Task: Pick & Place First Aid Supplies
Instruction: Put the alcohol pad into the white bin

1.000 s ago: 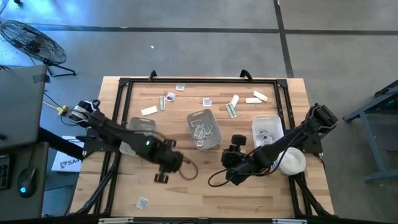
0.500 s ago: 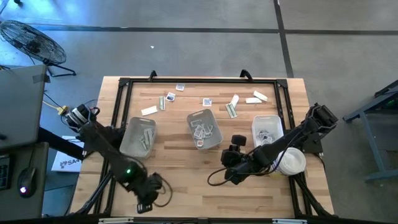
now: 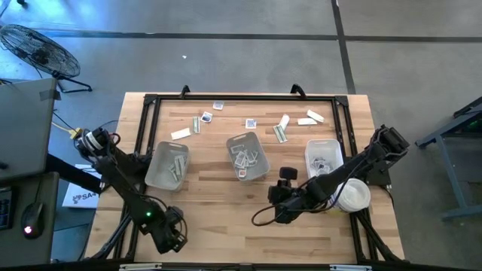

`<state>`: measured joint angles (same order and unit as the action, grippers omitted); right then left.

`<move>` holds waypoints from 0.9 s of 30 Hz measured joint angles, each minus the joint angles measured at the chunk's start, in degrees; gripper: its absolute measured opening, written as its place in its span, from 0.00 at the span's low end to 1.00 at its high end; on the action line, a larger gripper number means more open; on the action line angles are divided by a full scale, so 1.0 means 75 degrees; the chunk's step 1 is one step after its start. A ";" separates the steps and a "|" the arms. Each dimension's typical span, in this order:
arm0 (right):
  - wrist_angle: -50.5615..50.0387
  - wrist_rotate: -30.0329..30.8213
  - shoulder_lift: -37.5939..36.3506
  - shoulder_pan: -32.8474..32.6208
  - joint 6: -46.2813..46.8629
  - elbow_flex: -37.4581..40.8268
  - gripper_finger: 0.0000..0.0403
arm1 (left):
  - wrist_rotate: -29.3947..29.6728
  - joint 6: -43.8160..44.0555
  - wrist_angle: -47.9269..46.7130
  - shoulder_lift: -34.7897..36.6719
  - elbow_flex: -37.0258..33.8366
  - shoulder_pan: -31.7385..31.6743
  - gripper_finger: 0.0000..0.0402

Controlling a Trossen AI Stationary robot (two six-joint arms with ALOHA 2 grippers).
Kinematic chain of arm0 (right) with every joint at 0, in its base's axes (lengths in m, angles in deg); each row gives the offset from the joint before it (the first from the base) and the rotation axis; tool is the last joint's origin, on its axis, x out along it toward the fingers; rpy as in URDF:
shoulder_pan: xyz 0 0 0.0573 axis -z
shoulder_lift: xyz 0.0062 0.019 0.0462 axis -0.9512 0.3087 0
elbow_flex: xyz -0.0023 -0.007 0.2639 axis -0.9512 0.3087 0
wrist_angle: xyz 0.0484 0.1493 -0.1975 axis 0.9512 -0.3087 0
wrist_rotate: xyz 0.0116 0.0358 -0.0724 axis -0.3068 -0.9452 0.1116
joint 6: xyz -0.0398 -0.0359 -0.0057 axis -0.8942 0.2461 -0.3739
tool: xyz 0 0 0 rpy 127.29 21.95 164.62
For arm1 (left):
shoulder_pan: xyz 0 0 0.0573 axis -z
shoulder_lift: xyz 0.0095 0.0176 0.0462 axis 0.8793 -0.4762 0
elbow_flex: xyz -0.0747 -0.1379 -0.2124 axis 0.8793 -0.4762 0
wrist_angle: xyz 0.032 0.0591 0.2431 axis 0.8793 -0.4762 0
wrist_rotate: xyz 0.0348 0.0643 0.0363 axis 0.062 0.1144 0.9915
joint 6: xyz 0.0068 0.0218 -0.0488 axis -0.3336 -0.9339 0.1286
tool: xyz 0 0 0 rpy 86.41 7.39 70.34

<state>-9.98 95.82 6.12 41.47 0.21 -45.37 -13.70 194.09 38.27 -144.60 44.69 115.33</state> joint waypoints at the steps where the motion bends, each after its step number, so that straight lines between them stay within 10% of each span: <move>1: 0.0000 0.0003 0.0000 -0.0020 0.0000 0.0000 0.33 | 0.0003 0.0158 0.0004 0.0000 -0.0032 0.0044 0.29; 27: 0.0032 0.0259 0.0003 -0.0297 -0.0168 0.0000 0.33 | 0.0300 0.1103 0.0332 -0.0726 -0.0055 0.0399 0.20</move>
<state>-9.74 97.77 6.14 39.24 -1.05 -45.37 -11.45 202.36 40.76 -150.04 44.28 118.32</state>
